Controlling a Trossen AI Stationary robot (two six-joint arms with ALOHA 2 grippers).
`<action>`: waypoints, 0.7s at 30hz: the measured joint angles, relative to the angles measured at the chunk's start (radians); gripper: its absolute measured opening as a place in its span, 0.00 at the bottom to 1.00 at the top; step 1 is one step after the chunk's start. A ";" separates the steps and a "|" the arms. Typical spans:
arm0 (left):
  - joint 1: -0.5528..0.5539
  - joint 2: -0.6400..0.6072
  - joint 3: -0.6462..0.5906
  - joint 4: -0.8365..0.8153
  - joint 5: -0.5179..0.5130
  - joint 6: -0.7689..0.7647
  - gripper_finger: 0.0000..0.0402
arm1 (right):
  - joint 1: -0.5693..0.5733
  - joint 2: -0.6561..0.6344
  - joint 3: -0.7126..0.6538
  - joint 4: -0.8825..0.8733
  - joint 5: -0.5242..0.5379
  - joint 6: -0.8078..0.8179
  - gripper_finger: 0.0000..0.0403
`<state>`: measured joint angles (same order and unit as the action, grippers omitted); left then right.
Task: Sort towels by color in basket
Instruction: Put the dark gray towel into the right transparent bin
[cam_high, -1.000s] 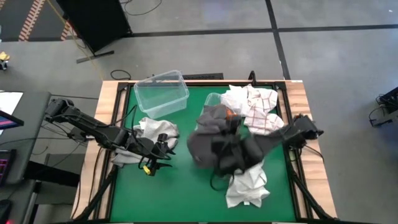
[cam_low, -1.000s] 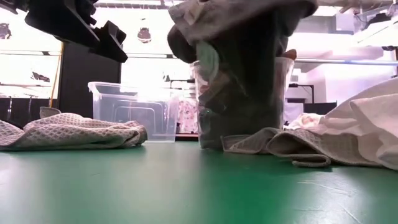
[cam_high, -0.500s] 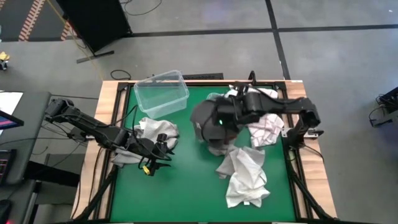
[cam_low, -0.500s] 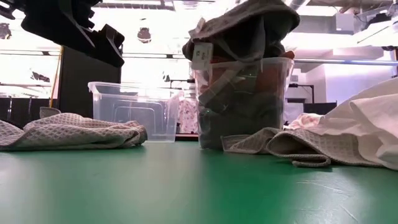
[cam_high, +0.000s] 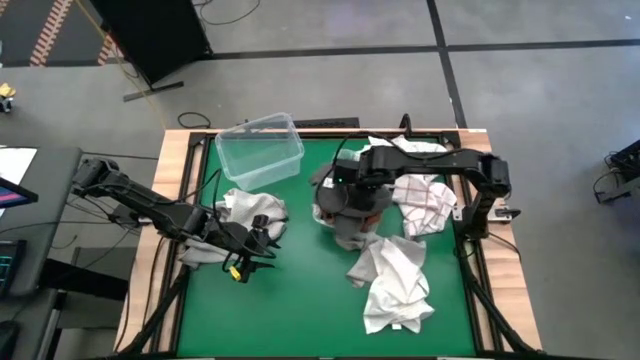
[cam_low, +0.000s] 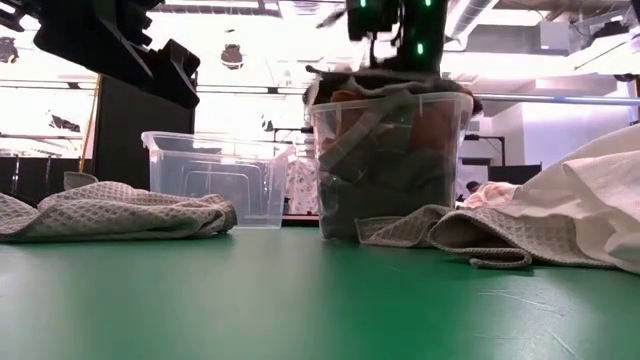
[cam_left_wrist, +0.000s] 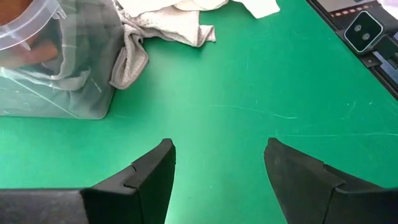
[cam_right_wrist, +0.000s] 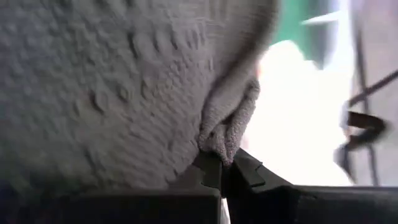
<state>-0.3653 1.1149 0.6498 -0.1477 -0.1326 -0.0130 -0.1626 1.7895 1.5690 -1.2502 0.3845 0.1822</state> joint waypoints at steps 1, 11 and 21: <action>0.000 0.000 0.000 -0.001 0.000 -0.001 0.59 | -0.009 0.000 -0.039 0.040 -0.026 -0.004 0.06; 0.000 0.000 0.000 -0.002 0.000 -0.009 0.59 | -0.059 -0.006 -0.306 0.377 -0.204 -0.029 0.10; 0.000 0.000 0.000 -0.001 0.000 -0.012 0.59 | -0.053 -0.007 -0.335 0.432 -0.268 -0.023 0.13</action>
<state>-0.3653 1.1149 0.6495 -0.1482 -0.1326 -0.0253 -0.2153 1.7829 1.2344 -0.8180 0.1165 0.1593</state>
